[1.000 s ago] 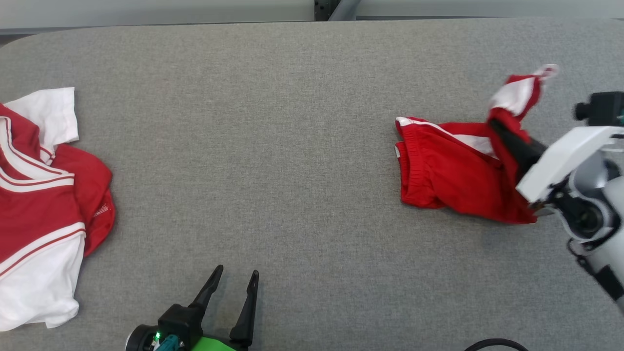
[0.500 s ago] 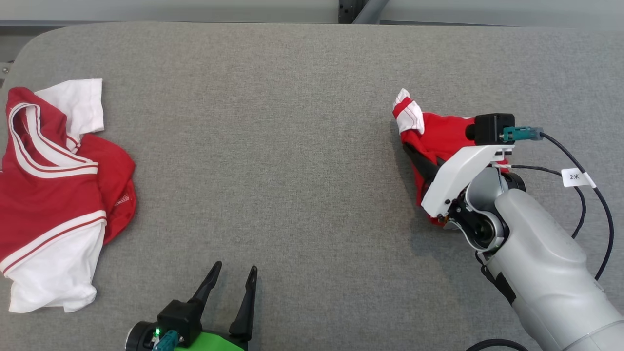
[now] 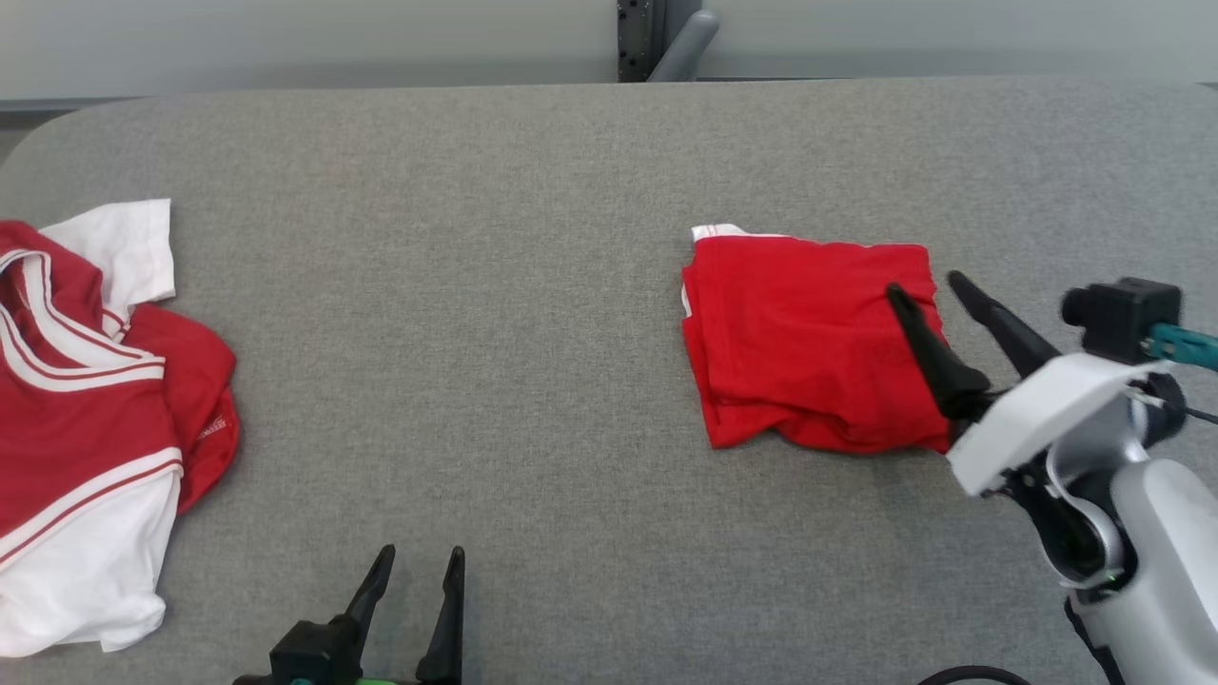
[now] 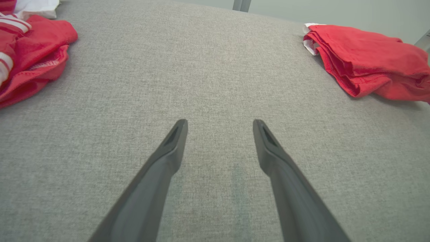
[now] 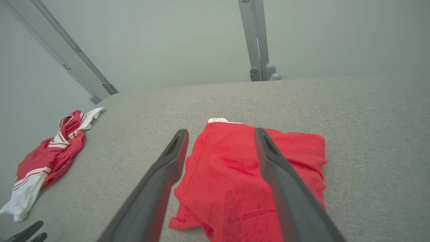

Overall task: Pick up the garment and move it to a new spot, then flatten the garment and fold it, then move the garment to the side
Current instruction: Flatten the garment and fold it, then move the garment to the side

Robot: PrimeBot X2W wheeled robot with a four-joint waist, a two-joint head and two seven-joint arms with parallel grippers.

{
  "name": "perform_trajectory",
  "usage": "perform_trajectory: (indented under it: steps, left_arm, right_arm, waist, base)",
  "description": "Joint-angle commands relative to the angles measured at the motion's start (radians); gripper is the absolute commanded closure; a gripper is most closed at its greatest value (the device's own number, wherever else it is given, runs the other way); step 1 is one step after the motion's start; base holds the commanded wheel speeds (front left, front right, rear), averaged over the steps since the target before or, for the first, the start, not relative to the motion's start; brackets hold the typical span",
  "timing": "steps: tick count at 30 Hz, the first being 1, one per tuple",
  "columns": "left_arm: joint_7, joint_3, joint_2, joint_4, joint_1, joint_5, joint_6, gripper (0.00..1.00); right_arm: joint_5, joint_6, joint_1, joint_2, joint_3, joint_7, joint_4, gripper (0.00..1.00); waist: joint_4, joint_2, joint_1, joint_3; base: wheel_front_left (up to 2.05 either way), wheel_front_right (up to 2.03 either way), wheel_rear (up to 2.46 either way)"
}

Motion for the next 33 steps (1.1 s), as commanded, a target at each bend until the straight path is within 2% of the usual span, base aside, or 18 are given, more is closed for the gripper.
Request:
perform_trajectory:
  steps: [1, 2, 3, 7, 13, 15, 17, 24, 33]
  left_arm:
    - [-0.003, 0.010, -0.005, -0.006, 0.026, 0.006, 0.001, 0.00]
    - [-0.003, 0.014, -0.008, -0.009, 0.031, 0.007, 0.000, 0.00]
    - [-0.003, 0.014, -0.008, -0.009, 0.031, 0.007, 0.000, 0.00]
    - [-0.003, 0.026, -0.019, -0.015, 0.040, 0.015, -0.009, 0.00]
    - [-0.003, 0.040, -0.032, -0.009, 0.051, 0.026, -0.024, 0.00]
    - [-0.003, 0.054, -0.039, -0.019, 0.062, 0.030, -0.021, 0.00]
    - [-0.002, 0.069, -0.046, -0.029, 0.075, 0.036, -0.023, 0.00]
    - [-0.002, 0.134, -0.052, -0.054, 0.109, 0.078, -0.042, 0.00]
    - [-0.002, 0.179, -0.060, -0.069, 0.115, 0.120, -0.062, 0.00]
  right_arm:
    - [-0.025, 0.000, 0.069, 0.005, -0.057, -0.021, -0.037, 0.00]
    - [-0.048, 0.000, 0.106, 0.009, -0.101, -0.036, -0.056, 0.00]
    - [-0.048, 0.000, 0.106, 0.009, -0.101, -0.036, -0.056, 0.00]
    - [-0.177, 0.000, 0.232, 0.013, -0.221, -0.139, -0.065, 0.00]
    - [-0.340, 0.000, 0.374, 0.060, -0.306, -0.368, 0.065, 0.00]
    - [-0.376, 0.000, 0.400, 0.084, -0.334, -0.408, 0.115, 0.00]
    - [-0.425, -0.001, 0.427, 0.096, -0.364, -0.422, 0.141, 0.00]
    - [-0.543, -0.001, 0.510, 0.169, -0.430, -0.425, 0.014, 0.00]
    - [-0.581, -0.001, 0.536, 0.188, -0.423, -0.425, -0.006, 0.00]
  waist:
    - [-0.033, 0.0000, 0.0000, -0.031]
    - [-0.038, 0.0000, 0.0000, -0.036]
    - [-0.038, 0.0000, 0.0000, -0.036]
    - [-0.048, 0.0000, 0.0000, -0.050]
    - [-0.038, 0.0000, 0.0000, -0.087]
    - [-0.034, 0.0000, 0.0000, -0.104]
    - [-0.028, 0.0000, 0.0000, -0.122]
    - [-0.013, 0.0000, 0.0000, -0.152]
    - [-0.003, 0.0000, 0.0000, -0.163]
  base:
    - [0.00, 0.00, 0.00]
    - [0.00, 0.00, 0.00]
    - [0.00, 0.00, 0.00]
    - [0.00, 0.00, 0.00]
    - [0.00, 0.00, 0.00]
    - [0.00, 0.00, 0.00]
    - [0.00, 0.00, 0.00]
    - [0.00, 0.00, 0.00]
    - [0.00, 0.00, 0.00]
